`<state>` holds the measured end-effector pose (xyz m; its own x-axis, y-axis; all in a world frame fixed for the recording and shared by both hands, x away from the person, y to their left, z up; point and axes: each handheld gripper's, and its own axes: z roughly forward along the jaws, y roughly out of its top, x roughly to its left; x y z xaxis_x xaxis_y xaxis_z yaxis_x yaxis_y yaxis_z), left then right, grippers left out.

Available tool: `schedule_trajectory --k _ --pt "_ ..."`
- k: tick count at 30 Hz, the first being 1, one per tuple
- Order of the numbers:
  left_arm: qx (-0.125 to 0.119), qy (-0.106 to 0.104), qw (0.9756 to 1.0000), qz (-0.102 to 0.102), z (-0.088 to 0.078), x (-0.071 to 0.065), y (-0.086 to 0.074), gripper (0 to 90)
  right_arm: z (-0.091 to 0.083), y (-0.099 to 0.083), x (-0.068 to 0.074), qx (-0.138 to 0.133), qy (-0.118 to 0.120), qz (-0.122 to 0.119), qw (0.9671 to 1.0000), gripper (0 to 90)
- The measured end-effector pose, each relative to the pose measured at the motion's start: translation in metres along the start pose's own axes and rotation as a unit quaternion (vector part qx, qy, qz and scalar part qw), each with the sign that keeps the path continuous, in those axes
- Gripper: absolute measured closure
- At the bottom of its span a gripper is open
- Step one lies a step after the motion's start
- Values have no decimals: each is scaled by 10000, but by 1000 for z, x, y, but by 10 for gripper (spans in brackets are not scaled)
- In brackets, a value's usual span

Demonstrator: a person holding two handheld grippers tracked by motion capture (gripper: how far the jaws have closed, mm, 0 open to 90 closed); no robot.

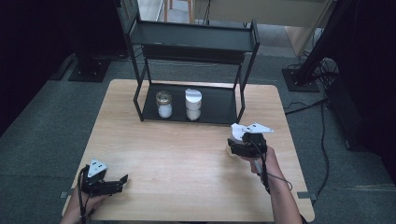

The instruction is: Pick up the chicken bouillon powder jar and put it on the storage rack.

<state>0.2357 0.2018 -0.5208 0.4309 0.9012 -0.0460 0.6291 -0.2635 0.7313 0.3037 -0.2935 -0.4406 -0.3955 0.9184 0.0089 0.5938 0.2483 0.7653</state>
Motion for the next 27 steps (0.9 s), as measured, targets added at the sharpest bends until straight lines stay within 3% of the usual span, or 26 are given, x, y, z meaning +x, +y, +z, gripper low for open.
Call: schedule_trajectory --k 27 --pt "12 -24 10000 26 0 0 0 17 36 71 15 -119 -77 68 9999 303"
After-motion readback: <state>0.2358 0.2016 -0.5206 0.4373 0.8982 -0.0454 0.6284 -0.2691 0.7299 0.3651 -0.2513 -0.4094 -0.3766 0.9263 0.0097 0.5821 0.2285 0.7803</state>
